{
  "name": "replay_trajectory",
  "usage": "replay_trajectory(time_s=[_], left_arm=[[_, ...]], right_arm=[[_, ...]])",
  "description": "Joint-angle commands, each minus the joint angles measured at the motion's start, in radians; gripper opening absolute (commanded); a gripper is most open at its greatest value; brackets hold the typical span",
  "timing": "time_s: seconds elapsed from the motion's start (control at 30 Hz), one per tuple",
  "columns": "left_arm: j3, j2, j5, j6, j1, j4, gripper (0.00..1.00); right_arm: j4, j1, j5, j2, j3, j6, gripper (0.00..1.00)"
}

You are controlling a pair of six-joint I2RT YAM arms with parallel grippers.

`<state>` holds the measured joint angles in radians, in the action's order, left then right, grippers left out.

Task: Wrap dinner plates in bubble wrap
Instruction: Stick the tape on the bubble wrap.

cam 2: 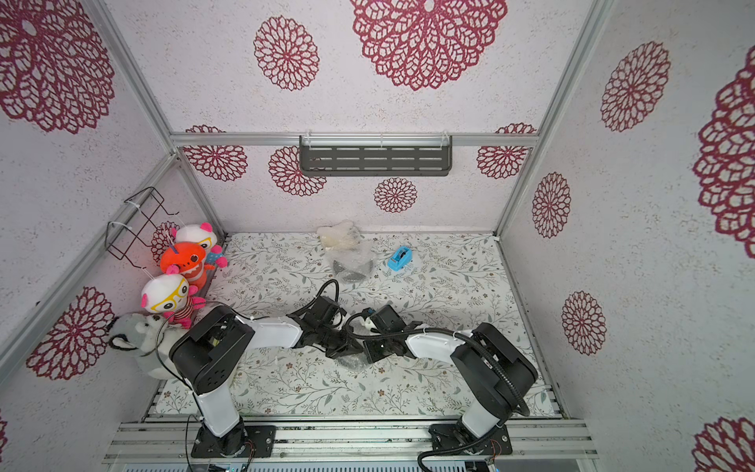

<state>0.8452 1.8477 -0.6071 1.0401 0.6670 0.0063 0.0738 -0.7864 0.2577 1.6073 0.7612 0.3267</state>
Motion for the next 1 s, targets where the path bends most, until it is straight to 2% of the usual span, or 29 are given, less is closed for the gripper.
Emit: replay_trajectory(time_s=[0.0, 0.1, 0.27, 0.47, 0.63, 0.83, 0.97], left_arm=[[-0.023, 0.047, 0.104, -0.008, 0.004, -0.103, 0.00], [-0.017, 0.046, 0.110, -0.011, 0.004, -0.115, 0.00], [-0.024, 0.039, 0.118, -0.005, 0.004, -0.119, 0.00], [-0.026, 0.025, 0.136, -0.005, 0.007, -0.133, 0.00], [-0.033, 0.017, 0.147, 0.000, 0.008, -0.133, 0.00], [-0.032, 0.007, 0.154, -0.003, 0.008, -0.143, 0.00], [-0.032, -0.019, 0.145, -0.014, 0.007, -0.131, 0.00]], right_arm=[[0.140, -0.014, -0.039, -0.030, 0.034, -0.014, 0.00], [0.160, -0.019, -0.020, -0.046, 0.084, -0.010, 0.00], [0.038, -0.027, -0.006, 0.055, -0.031, 0.075, 0.00], [0.115, -0.038, -0.044, -0.048, 0.044, 0.024, 0.00], [0.067, -0.045, -0.014, 0.068, -0.025, 0.062, 0.00], [0.081, -0.046, -0.043, -0.036, 0.033, 0.044, 0.00], [0.073, -0.046, 0.003, 0.036, -0.017, 0.045, 0.00]])
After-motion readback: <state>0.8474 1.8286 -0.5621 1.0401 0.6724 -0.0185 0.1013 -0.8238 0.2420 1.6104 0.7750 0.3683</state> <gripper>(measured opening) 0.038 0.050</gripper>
